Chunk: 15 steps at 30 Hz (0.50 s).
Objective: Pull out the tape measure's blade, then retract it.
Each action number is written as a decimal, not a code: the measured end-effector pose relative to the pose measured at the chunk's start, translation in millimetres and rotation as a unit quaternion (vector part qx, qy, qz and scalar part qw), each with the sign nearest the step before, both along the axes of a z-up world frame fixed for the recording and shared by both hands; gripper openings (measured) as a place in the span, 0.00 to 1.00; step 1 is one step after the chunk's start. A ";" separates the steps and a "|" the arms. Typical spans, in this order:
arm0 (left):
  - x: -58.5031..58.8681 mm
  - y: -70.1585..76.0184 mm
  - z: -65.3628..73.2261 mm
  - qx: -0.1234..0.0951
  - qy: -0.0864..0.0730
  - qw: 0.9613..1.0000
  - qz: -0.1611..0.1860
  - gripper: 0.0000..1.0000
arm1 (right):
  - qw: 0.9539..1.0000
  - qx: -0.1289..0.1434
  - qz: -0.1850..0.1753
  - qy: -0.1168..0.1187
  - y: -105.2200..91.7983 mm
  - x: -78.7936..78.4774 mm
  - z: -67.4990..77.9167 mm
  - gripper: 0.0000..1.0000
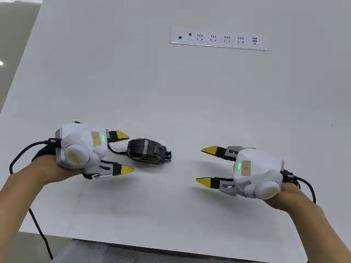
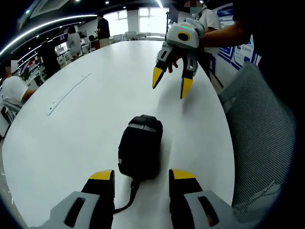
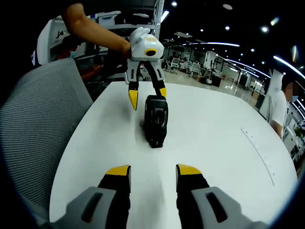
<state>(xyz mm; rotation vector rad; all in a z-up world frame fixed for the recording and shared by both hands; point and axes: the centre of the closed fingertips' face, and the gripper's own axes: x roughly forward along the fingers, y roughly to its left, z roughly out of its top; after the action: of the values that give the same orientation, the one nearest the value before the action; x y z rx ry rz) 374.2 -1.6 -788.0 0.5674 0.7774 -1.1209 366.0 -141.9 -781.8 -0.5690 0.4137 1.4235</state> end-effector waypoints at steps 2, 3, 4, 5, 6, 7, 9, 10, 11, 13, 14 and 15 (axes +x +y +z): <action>0.6 -0.9 -1.5 0.001 0.004 1.000 -0.004 0.39 | 1.000 0.001 0.000 0.003 3.2 1.2 -1.5 0.35; 1.1 -1.9 -2.2 0.001 0.006 1.000 -0.007 0.38 | 1.000 0.003 0.000 0.006 5.7 2.1 -2.7 0.35; 1.7 -2.6 -2.8 0.002 0.007 1.000 -0.010 0.37 | 1.000 0.003 -0.001 0.007 7.9 2.8 -3.6 0.34; 2.2 -3.2 -3.1 0.003 0.008 1.000 -0.013 0.36 | 1.000 0.004 0.000 0.009 10.3 3.1 -4.9 0.33; 2.7 -3.8 -3.4 0.003 0.009 1.000 -0.014 0.36 | 1.000 0.003 0.001 0.011 12.0 3.6 -6.4 0.33; 3.6 -4.3 -3.9 0.002 0.010 1.000 -0.016 0.35 | 1.000 0.003 0.001 0.013 14.3 4.1 -8.6 0.32; 4.6 -4.6 -4.9 0.001 0.016 1.000 -0.017 0.32 | 1.000 0.003 0.001 0.016 17.5 4.7 -10.5 0.31; 4.5 -4.8 -5.4 0.000 0.021 1.000 -0.015 0.30 | 1.000 0.003 0.001 0.019 19.2 4.6 -11.1 0.30; 6.2 -4.5 -5.9 0.000 0.019 1.000 -0.014 0.29 | 1.000 0.004 0.001 0.021 22.0 4.9 -11.6 0.30; 6.6 -4.5 -6.4 0.002 0.017 1.000 -0.019 0.26 | 1.000 0.003 0.003 0.024 25.4 5.5 -15.5 0.29; 6.4 -4.5 -6.9 0.004 0.019 1.000 -0.020 0.26 | 1.000 0.002 0.003 0.025 26.8 5.6 -16.6 0.29; 6.1 -4.8 -7.1 0.006 0.018 1.000 -0.024 0.26 | 1.000 0.001 0.004 0.025 28.9 6.1 -18.5 0.28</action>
<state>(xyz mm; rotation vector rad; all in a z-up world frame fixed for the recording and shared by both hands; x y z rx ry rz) 380.3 -6.3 -795.1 0.5804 0.8067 -1.1748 372.0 -113.1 -800.3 -0.5345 0.4504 1.4478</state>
